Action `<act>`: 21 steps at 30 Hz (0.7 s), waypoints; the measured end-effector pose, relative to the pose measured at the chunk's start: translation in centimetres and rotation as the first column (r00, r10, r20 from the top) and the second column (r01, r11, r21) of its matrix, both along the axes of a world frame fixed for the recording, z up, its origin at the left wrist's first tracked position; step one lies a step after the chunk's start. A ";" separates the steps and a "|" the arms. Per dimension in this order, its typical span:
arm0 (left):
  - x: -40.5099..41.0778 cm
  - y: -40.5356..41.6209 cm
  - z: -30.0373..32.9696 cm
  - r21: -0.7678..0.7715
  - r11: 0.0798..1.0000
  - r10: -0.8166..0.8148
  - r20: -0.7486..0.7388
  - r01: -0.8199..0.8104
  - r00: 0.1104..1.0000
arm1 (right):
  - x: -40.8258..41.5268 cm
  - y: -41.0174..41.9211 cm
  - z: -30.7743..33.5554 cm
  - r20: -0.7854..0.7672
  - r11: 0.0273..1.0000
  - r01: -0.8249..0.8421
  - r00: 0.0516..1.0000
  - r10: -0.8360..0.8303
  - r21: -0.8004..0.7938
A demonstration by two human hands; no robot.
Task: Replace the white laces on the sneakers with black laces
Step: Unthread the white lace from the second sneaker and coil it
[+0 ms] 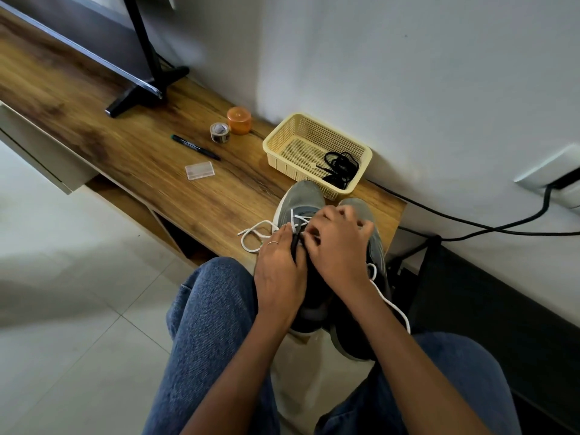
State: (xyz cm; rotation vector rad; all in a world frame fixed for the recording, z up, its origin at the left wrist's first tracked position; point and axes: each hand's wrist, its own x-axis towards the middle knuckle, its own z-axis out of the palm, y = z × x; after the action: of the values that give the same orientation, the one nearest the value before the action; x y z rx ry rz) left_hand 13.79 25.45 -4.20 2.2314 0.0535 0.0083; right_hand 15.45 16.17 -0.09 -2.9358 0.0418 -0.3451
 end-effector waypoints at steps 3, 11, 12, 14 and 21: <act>0.1 0.0 0.0 0.010 1.000 -0.002 0.000 0.002 1.000 | -0.7 -0.6 -0.1 0.024 0.955 0.155 0.986 -0.167 0.253; 0.0 -0.1 0.1 0.016 1.000 0.007 -0.016 -0.006 1.000 | -1.9 -1.7 1.0 0.042 0.750 0.350 0.893 -0.448 0.562; 0.1 -0.1 0.0 0.016 1.000 0.009 -0.022 -0.009 1.000 | -1.8 -1.7 1.1 0.010 0.787 0.356 0.909 -0.417 0.503; 0.1 -0.1 0.0 0.016 1.000 0.004 -0.023 -0.003 1.000 | -1.6 -1.5 1.4 -0.029 0.887 0.300 0.950 -0.310 0.352; 0.1 -0.1 -0.2 0.006 1.000 -0.005 0.013 0.005 1.000 | -0.6 0.4 0.6 -0.167 0.999 0.020 0.986 -0.025 -0.034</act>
State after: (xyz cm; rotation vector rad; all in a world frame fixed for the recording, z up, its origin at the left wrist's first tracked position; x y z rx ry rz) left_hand 13.92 25.33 -4.39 2.2377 0.0407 0.0200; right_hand 14.87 16.55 0.54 -2.9909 0.0935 -0.1028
